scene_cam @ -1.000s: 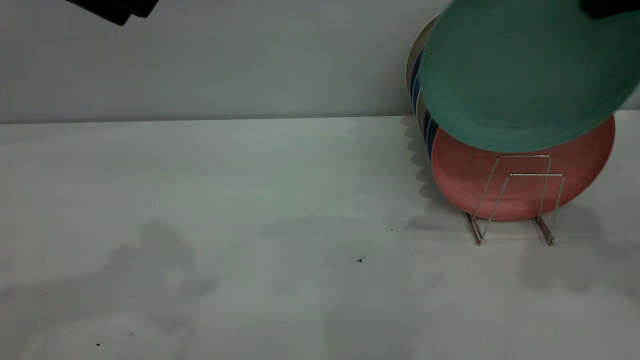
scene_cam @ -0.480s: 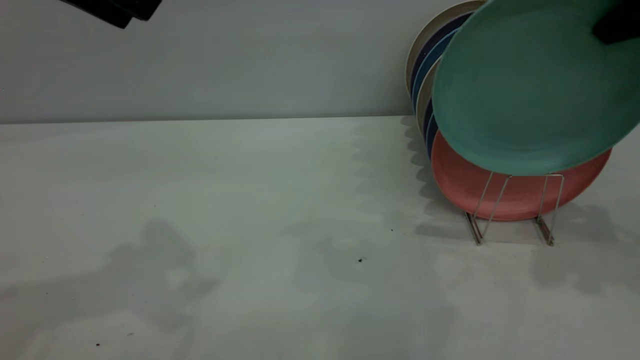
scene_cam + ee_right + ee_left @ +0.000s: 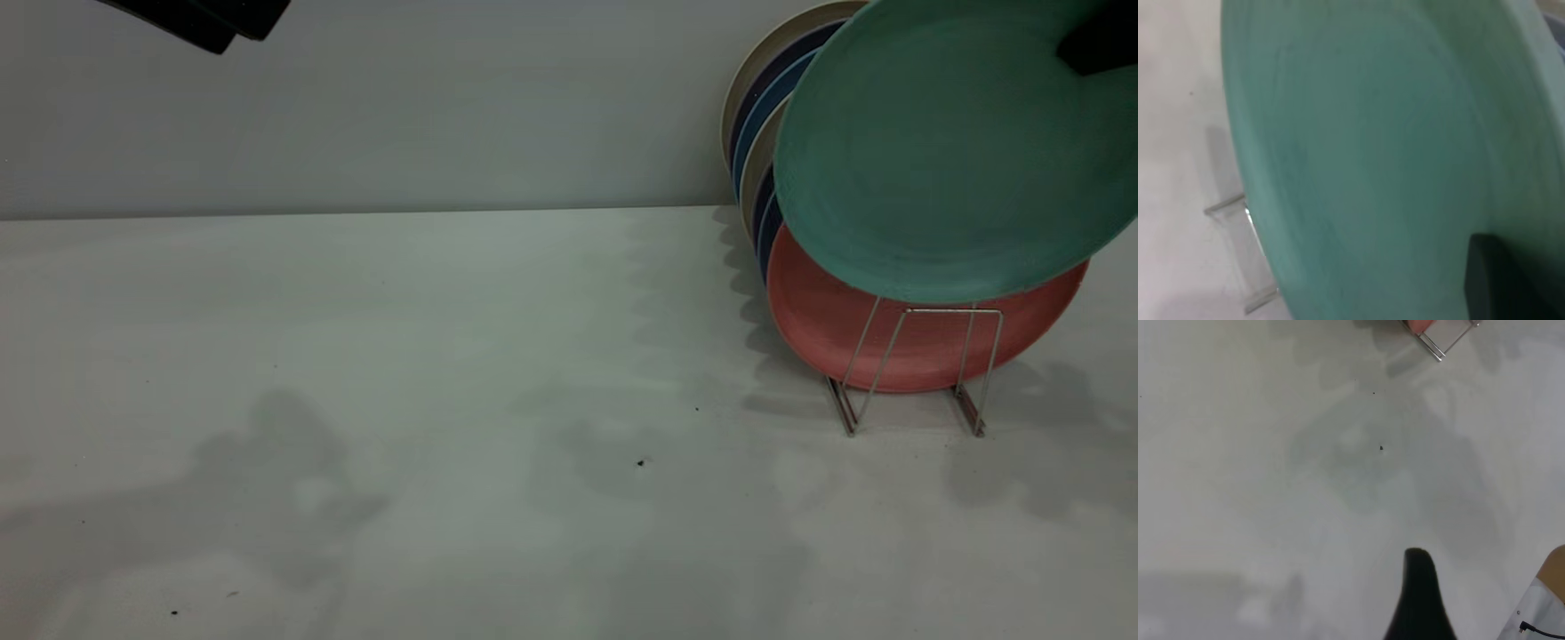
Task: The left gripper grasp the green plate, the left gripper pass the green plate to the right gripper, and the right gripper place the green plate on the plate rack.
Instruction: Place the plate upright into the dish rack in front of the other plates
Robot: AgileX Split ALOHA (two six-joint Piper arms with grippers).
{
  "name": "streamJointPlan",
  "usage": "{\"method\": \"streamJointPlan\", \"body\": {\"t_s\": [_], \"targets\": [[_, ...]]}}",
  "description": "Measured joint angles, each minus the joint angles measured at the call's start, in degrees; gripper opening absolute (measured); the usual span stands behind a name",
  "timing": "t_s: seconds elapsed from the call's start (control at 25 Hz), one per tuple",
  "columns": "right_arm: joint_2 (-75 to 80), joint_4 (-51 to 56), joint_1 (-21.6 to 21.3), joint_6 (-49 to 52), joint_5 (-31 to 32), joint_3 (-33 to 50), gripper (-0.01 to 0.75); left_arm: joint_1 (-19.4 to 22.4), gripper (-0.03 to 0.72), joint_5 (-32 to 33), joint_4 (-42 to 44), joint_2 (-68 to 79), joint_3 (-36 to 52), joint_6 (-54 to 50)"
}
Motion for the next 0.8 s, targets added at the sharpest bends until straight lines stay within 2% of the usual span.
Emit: {"method": "streamJointPlan", "body": {"t_s": [0.2, 0.8], "targets": [[0.05, 0.35, 0.0, 0.0, -2.64, 0.0, 0.078, 0.0, 0.58, -0.04, 0.0, 0.0, 0.0, -0.07], [3.96, 2.84, 0.0, 0.0, -2.73, 0.0, 0.093, 0.0, 0.58, -0.11, 0.04, 0.0, 0.0, -0.13]]}}
